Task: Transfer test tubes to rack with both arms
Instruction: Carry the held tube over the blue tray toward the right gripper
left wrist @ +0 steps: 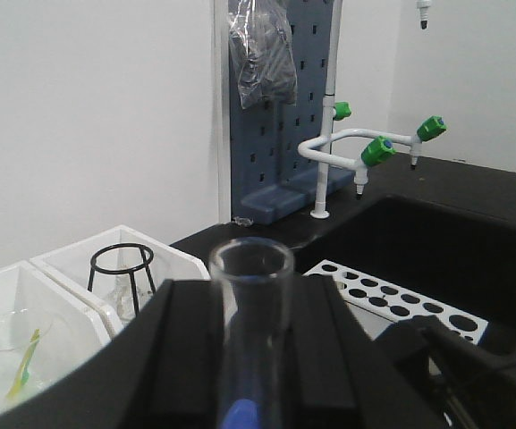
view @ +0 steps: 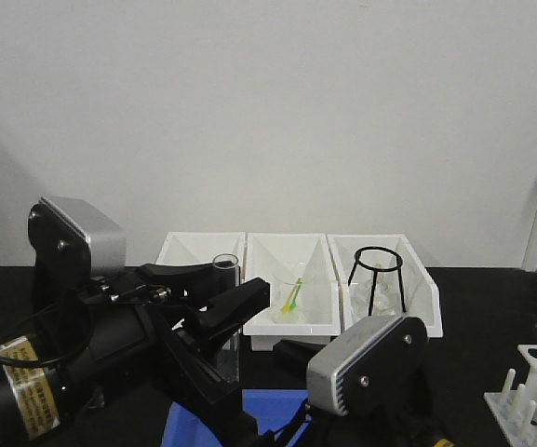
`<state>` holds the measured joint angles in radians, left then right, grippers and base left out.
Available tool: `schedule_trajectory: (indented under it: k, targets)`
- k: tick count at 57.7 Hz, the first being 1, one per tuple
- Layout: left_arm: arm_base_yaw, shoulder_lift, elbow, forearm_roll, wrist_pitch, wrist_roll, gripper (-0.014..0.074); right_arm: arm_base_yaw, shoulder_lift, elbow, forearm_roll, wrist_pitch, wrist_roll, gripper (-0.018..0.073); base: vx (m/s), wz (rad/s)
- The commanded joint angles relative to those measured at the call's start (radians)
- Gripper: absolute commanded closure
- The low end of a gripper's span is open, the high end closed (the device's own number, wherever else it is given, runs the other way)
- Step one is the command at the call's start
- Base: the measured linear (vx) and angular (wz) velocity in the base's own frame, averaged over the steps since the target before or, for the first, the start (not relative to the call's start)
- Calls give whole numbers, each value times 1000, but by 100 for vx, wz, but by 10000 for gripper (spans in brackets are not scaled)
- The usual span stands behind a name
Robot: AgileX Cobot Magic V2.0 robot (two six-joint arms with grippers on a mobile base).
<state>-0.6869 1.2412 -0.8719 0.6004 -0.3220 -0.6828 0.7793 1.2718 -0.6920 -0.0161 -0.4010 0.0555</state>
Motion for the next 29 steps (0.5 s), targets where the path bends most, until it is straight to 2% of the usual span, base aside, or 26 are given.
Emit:
schedule_trajectory:
  k: [1, 16, 29]
  targets:
    - [-5, -24, -36, -15, -72, -20, 619, -1, -18, -34, -12, -152, 10, -9, 0, 0]
    - [-11, -24, -21, 18, -75, -60, 619, -1, 49, -35, -7, -299, 12, -9, 0, 0]
    - [-10, -24, 14, 16, -86, -63, 619, -1, 93, -64, -7, -308, 12, -9, 0, 0]
